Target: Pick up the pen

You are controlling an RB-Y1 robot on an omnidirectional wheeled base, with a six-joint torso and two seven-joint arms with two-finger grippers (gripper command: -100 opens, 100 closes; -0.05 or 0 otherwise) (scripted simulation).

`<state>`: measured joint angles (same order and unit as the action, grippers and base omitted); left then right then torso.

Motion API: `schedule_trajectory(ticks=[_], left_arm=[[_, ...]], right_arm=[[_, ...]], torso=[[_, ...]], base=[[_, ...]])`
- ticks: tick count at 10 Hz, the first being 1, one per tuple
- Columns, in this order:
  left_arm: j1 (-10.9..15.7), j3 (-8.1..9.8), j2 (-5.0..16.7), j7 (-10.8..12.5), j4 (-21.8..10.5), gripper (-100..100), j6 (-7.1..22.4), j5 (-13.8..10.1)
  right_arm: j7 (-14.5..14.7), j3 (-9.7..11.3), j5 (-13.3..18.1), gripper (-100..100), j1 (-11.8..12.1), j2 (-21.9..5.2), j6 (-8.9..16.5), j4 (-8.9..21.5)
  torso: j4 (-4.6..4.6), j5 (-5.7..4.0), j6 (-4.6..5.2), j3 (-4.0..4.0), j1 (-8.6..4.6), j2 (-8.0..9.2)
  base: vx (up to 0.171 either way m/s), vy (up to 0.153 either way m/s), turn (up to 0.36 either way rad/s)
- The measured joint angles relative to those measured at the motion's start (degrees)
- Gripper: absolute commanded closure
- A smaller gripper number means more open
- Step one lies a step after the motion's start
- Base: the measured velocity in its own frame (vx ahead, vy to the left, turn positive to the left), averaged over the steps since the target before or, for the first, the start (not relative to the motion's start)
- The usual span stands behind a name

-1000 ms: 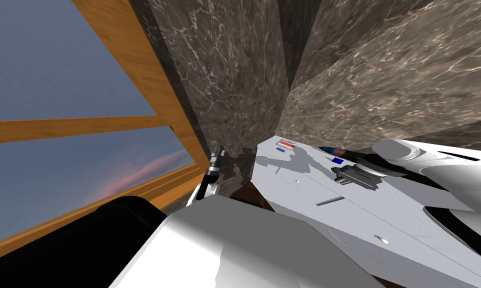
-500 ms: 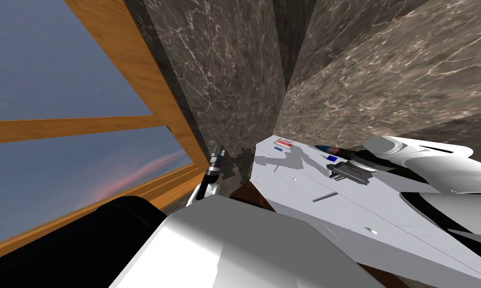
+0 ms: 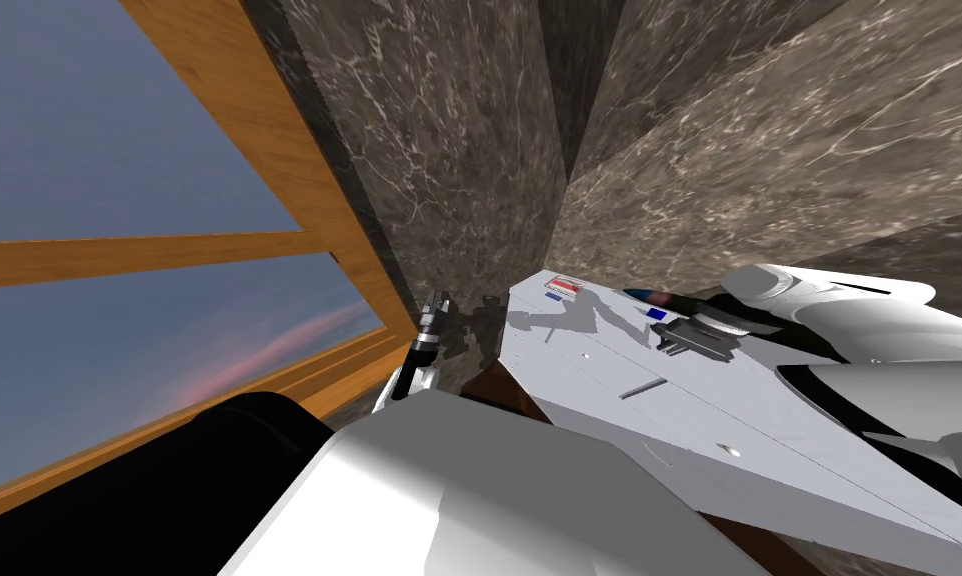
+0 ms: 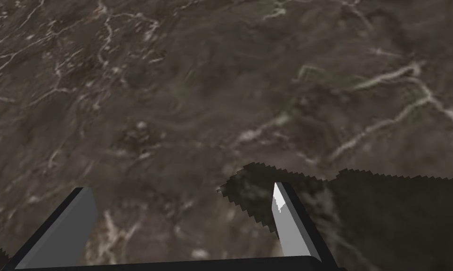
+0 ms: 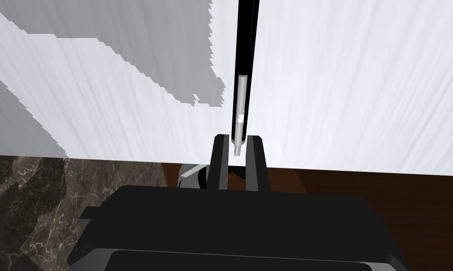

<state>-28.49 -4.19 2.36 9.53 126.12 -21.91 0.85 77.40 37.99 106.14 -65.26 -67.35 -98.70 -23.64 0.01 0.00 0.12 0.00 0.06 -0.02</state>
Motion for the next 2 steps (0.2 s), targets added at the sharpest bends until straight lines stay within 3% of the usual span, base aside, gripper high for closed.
schedule_trajectory(ticks=[1,2], left_arm=[[0.0,0.00,0.0,0.0,0.0,0,0.0,0.0],[0.0,0.00,0.0,0.0,0.0,0,0.0,0.0]], right_arm=[[0.3,1.1,-0.2,100,-1.2,0.2,0.0,0.8],[0.3,1.2,-0.3,0,-1.3,0.2,0.0,0.9]], torso=[[0.00,0.01,-0.01,0.00,0.01,0.00],[-0.01,-0.01,-0.01,-0.01,0.01,-0.01]], base=[[0.000,0.000,0.000],[0.000,0.000,0.000]])
